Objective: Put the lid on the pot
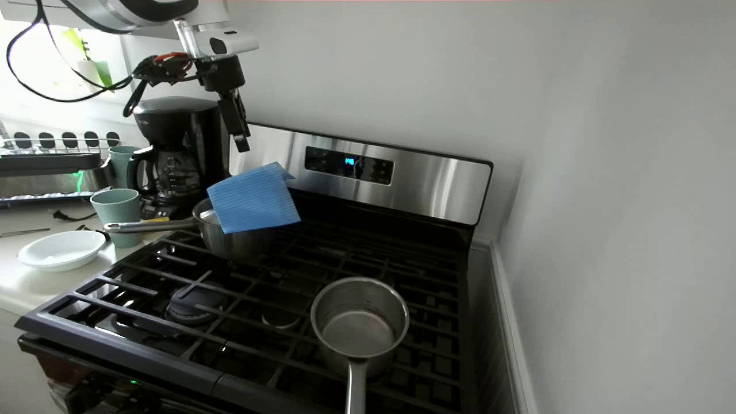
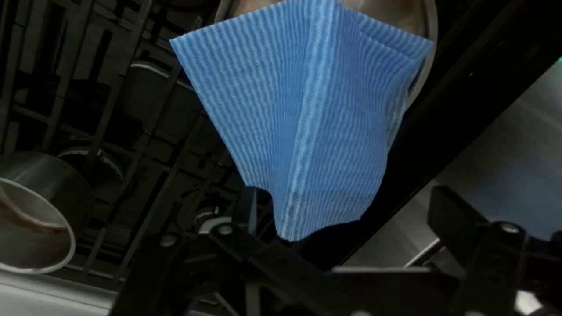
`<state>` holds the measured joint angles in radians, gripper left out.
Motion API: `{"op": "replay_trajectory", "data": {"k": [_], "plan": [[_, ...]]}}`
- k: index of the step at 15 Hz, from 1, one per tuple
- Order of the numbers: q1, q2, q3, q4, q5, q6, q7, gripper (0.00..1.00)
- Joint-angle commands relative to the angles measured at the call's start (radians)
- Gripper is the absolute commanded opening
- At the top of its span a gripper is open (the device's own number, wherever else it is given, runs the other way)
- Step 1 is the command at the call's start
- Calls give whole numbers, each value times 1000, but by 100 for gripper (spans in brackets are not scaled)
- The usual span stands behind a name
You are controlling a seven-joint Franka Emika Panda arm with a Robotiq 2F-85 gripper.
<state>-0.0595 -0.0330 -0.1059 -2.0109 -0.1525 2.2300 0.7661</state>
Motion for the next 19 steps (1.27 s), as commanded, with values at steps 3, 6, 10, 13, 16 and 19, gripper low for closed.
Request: {"op": "replay_trajectory", "data": {"k": [3, 6, 10, 13, 16, 19], "plan": [[-23, -89, 18, 21, -18, -43, 25, 100], [-28, -132, 24, 18, -12, -55, 21, 100], [-39, -172, 34, 24, -18, -78, 23, 100], [-51, -183, 40, 29, -18, -74, 27, 100], [-53, -171, 37, 29, 4, -59, -4, 100], [-53, -171, 37, 29, 4, -59, -3, 100]]}}
